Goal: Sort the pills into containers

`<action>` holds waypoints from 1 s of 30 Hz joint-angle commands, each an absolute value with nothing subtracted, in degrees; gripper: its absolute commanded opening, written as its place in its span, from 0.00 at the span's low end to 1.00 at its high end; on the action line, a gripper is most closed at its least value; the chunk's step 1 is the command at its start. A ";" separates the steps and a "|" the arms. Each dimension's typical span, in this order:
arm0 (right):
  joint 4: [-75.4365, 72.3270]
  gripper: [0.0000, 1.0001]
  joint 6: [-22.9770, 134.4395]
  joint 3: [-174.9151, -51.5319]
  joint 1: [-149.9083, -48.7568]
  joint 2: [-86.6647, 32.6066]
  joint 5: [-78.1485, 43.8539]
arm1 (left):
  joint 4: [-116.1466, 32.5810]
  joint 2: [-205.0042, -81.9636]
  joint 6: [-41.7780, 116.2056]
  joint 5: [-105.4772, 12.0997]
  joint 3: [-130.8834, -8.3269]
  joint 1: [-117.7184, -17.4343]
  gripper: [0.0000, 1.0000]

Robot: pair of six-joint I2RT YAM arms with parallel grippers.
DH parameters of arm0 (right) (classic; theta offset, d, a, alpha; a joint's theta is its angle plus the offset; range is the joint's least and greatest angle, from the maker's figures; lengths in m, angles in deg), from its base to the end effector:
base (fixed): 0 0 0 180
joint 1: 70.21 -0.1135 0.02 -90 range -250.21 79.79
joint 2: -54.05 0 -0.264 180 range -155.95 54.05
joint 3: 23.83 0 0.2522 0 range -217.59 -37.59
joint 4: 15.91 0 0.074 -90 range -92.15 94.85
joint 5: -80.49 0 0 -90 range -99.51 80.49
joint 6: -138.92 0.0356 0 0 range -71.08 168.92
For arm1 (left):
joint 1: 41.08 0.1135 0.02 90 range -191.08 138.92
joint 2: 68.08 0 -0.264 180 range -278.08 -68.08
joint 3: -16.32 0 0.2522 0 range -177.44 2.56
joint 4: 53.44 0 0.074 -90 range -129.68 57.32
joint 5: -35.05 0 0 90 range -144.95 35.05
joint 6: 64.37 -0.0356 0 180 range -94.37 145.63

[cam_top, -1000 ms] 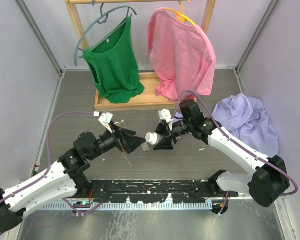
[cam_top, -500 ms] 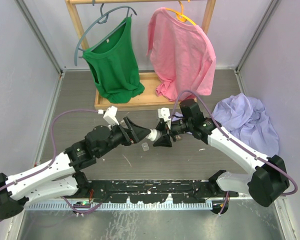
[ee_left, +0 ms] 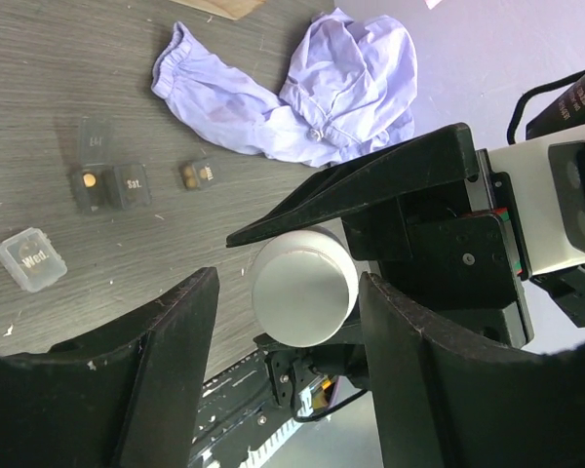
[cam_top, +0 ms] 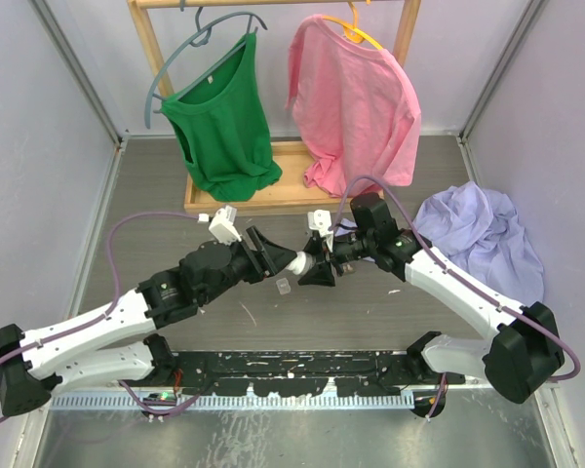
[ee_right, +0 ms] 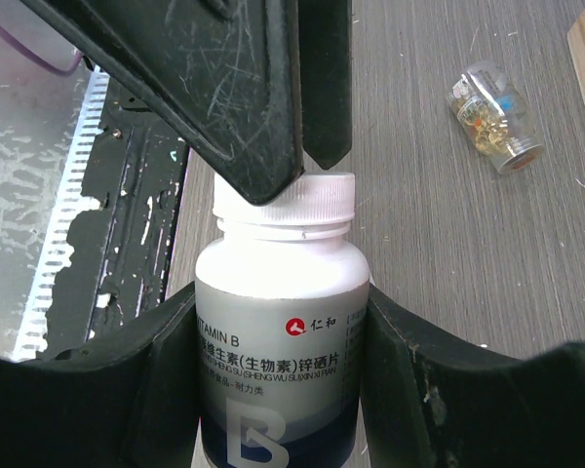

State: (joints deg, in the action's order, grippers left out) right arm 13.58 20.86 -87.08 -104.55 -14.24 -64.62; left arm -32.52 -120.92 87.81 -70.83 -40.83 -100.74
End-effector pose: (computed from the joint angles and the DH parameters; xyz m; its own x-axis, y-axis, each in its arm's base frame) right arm 0.1910 0.1659 0.2831 0.0012 -0.3250 -0.9457 -0.9973 -0.0700 0.0228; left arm 0.1174 -0.1813 0.3119 -0.6844 -0.5147 -0.5164 0.1979 0.5505 -0.8110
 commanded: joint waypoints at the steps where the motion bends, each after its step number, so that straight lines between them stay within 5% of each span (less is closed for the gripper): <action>1: 11.17 0.01 21.32 -87.93 -104.75 -14.08 -65.05 | -34.48 -121.10 87.95 -71.52 -43.49 -101.04 0.60; 30: 11.39 0.01 21.33 -88.10 -104.75 -13.86 -65.58 | -37.48 -122.23 88.96 -66.30 -41.84 -101.02 0.46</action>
